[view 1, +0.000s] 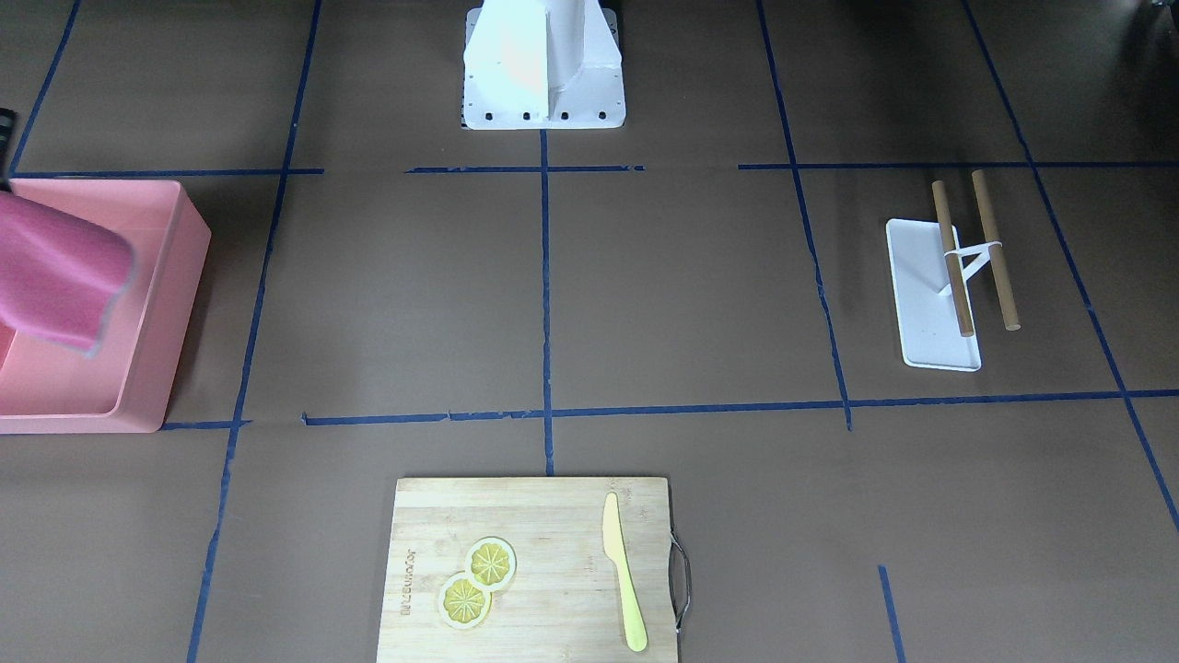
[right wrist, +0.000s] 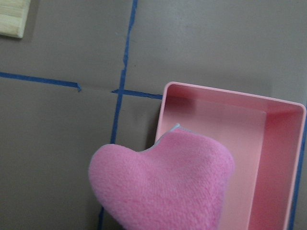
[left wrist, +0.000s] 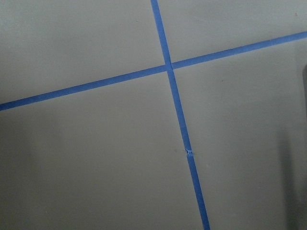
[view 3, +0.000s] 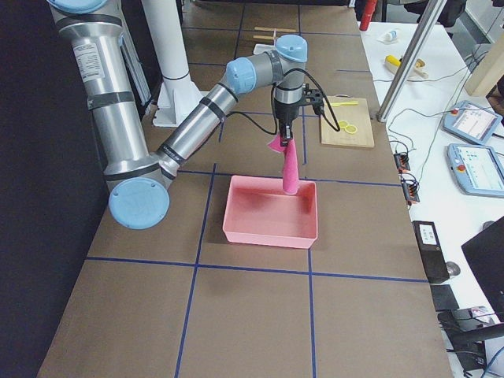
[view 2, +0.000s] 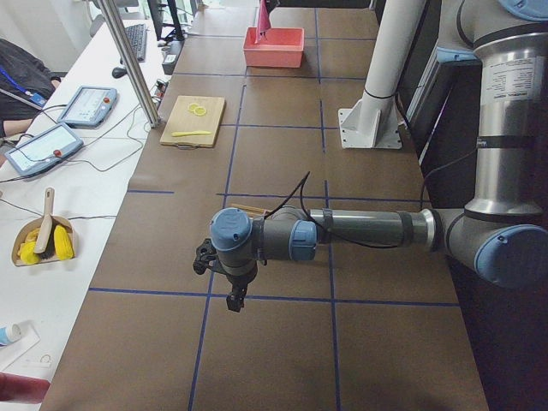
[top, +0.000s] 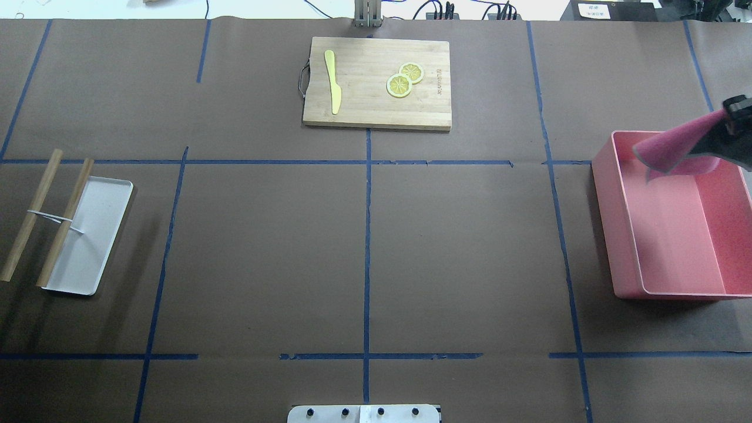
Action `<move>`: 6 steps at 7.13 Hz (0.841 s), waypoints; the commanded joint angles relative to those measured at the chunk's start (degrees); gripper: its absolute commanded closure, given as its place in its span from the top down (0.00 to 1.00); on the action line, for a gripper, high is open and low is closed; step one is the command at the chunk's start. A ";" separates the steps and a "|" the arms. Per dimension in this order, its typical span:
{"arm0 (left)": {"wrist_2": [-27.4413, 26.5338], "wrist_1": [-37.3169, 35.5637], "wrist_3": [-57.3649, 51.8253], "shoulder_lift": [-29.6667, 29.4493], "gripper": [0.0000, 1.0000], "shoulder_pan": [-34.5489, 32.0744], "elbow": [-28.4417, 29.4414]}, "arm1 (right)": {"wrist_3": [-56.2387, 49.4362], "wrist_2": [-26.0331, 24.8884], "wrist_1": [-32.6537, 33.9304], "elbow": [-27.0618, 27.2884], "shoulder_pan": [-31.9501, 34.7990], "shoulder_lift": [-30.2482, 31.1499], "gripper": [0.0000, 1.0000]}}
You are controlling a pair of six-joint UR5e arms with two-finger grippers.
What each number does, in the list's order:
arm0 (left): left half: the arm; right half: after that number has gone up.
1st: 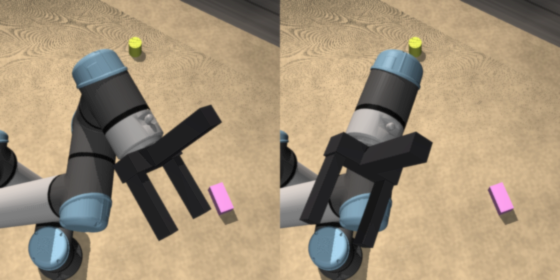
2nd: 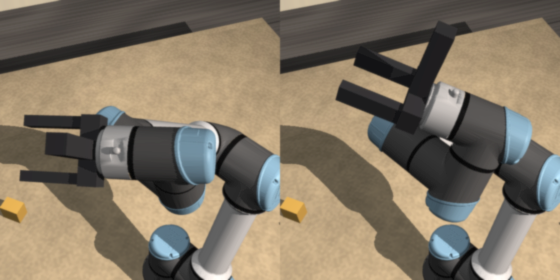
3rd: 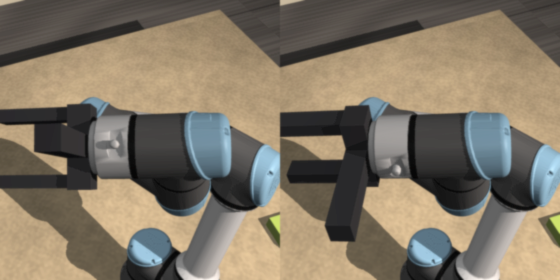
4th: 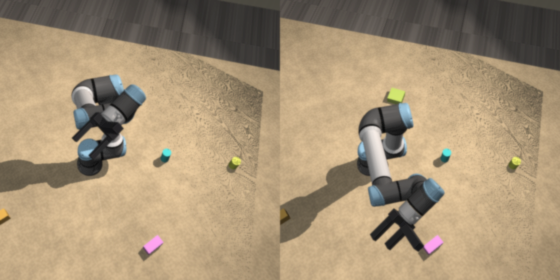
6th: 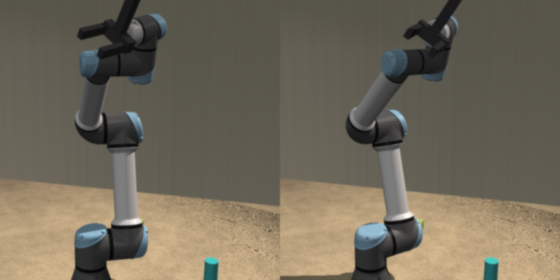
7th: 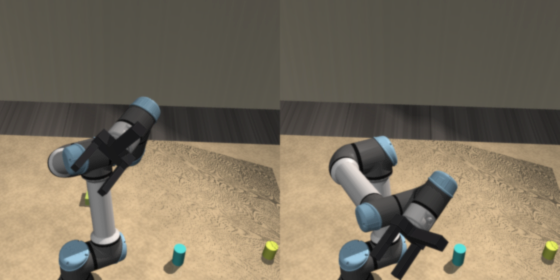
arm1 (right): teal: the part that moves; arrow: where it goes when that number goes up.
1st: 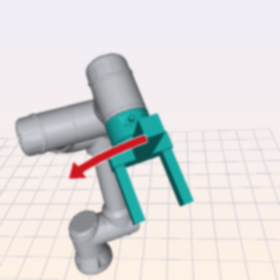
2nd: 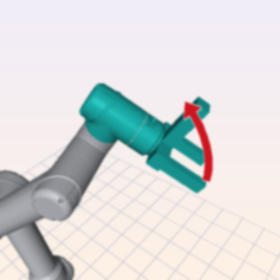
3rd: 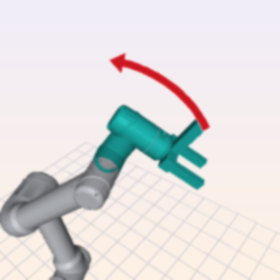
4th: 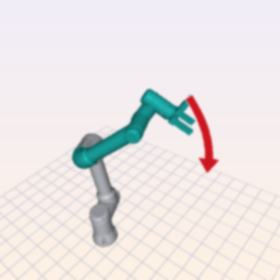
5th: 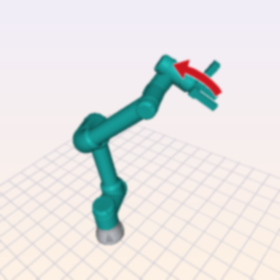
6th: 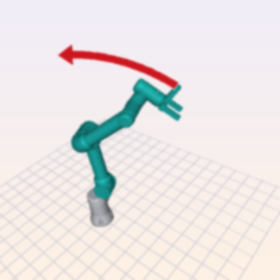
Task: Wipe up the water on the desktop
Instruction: 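Carry the towel with the right gripper into the pink bin and release it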
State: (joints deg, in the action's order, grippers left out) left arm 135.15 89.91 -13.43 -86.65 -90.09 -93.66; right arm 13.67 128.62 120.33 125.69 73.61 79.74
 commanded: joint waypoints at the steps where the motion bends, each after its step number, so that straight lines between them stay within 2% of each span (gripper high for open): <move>1: 0.03 0.00 0.07 -0.01 1.00 0.00 -0.29 | -8.83 1.29 -0.01 -0.35 5.05 5.77 0.00; 5: 0.03 -0.09 0.07 -0.53 1.00 0.00 -0.20 | -8.74 1.29 -0.36 -2.29 4.88 4.73 0.02; 6: 0.12 -0.18 0.15 -0.53 1.00 0.00 -0.20 | -8.31 1.20 -0.36 -2.64 4.88 4.73 0.67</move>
State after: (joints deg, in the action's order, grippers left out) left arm 135.19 89.81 -13.34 -87.14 -90.09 -93.88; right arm 5.16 129.89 119.98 123.36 78.48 84.49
